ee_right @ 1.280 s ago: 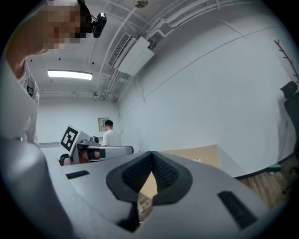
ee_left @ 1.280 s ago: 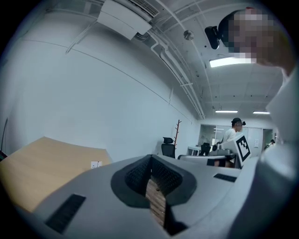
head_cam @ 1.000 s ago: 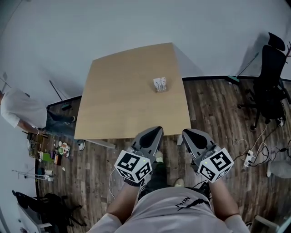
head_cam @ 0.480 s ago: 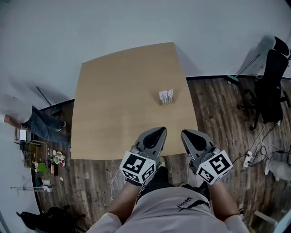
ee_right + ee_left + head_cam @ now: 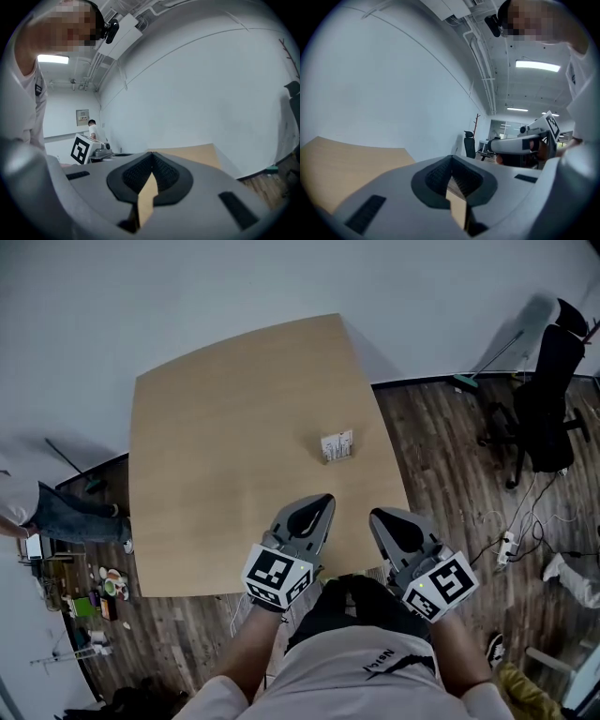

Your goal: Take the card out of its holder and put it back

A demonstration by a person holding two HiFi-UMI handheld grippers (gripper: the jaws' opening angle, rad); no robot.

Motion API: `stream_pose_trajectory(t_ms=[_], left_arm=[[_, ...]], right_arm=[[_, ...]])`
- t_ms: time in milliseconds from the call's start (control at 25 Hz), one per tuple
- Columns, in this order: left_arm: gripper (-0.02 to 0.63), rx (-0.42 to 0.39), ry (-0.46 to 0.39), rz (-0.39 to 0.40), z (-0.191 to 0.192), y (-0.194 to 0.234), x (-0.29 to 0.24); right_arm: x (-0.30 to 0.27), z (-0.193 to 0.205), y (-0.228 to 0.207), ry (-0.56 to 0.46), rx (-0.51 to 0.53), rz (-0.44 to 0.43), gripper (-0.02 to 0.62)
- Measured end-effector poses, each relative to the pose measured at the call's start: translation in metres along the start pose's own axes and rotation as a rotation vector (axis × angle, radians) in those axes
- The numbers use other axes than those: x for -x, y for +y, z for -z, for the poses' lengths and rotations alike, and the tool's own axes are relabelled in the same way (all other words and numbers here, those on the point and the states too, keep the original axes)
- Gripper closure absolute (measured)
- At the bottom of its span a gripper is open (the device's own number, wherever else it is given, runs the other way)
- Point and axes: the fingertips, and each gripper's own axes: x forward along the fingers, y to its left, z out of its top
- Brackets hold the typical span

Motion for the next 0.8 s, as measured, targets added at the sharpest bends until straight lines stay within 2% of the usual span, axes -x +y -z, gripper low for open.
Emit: stream_pose_trajectory(t_ms=[280,440,800], left_arm=[[0.592,-0.035,0.042,0.042,0.028,0.034,-0.034],[0.592,-0.027,0.057,0.041,0.046,0.066,-0.059],[0.589,-0.032,0.151,0.056,0.113,0.124,-0.104]], right_arm=[[-0.03,0.014,-0.024,0.009,-0.008,-0.039,0.581],[-0.057,0.02,-0.041,0.02,0.014,-0.084,0.581],[-0.093,0.052,-0.08,0.055,-0.033,-0.127,0.581]])
